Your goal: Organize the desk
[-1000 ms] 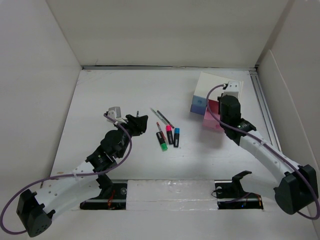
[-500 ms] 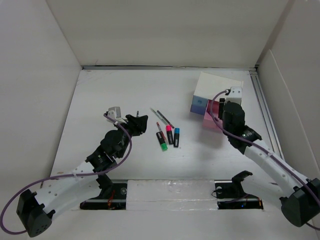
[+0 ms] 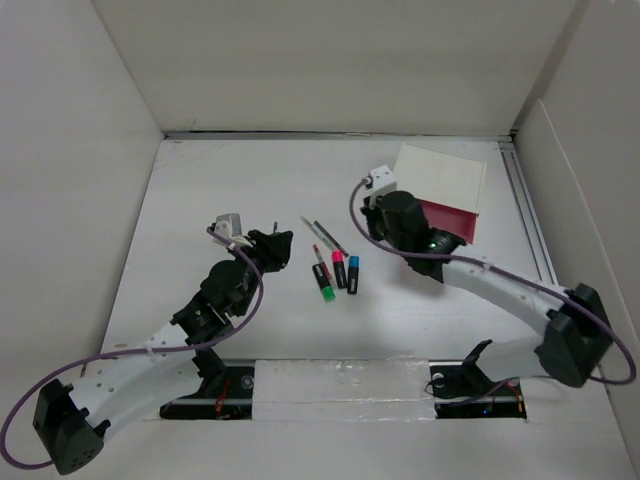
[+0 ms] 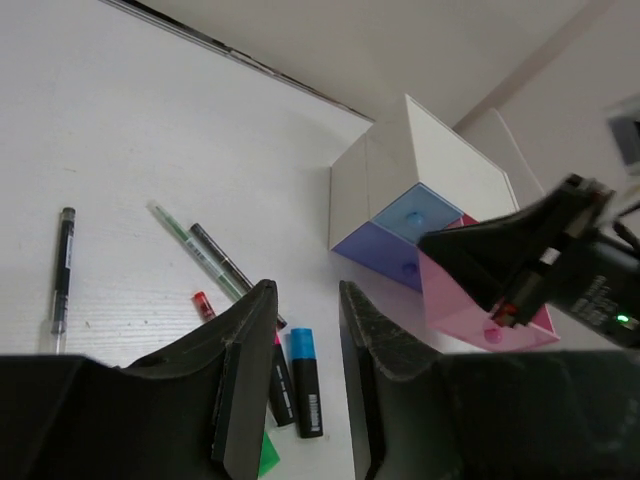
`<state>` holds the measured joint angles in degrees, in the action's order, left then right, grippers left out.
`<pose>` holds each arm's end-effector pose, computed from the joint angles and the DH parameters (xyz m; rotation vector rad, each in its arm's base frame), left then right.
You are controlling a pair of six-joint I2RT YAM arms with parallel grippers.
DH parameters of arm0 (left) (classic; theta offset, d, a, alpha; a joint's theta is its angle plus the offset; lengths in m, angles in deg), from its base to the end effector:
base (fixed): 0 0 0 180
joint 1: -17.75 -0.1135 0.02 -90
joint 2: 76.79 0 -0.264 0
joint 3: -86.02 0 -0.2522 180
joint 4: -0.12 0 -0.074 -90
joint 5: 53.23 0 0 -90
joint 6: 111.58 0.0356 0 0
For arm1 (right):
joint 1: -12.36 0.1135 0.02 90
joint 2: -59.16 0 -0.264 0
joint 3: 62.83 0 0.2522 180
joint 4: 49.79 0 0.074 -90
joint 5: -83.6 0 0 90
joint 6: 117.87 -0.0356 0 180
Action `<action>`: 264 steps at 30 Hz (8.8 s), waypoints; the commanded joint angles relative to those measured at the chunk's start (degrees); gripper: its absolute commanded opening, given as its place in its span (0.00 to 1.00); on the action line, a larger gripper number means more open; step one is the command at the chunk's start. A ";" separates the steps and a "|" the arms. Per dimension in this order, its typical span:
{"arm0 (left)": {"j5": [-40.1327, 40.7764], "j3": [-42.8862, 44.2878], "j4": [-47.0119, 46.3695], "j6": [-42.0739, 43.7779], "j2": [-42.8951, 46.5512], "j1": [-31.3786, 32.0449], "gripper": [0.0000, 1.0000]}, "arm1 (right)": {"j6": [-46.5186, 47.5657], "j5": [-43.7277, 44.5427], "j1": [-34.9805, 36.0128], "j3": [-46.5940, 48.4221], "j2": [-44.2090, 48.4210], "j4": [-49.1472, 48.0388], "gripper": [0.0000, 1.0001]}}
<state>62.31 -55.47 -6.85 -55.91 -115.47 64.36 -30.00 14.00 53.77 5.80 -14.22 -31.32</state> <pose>0.1290 -0.1141 0.2903 -0.2160 1.5027 -0.8217 0.2291 0.1855 0.3033 -0.4351 1.9032 0.1500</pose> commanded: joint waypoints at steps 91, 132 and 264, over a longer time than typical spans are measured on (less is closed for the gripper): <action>0.48 -1.02 -2.03 0.58 2.91 -0.20 0.17 | 1.42 -10.91 2.89 23.53 -41.14 -0.76 0.28; 0.21 -1.02 -2.21 0.58 2.55 -0.20 0.17 | -2.54 -19.10 -9.68 55.00 -61.88 11.11 0.78; 3.99 -2.69 0.16 -1.36 10.55 -0.20 0.30 | 14.79 -25.23 3.25 37.75 -47.98 8.82 0.51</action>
<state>66.79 -58.09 -4.71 -58.03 -105.30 64.36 -16.65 -9.36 57.49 39.24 -60.60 -24.00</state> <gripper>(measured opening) 0.294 0.512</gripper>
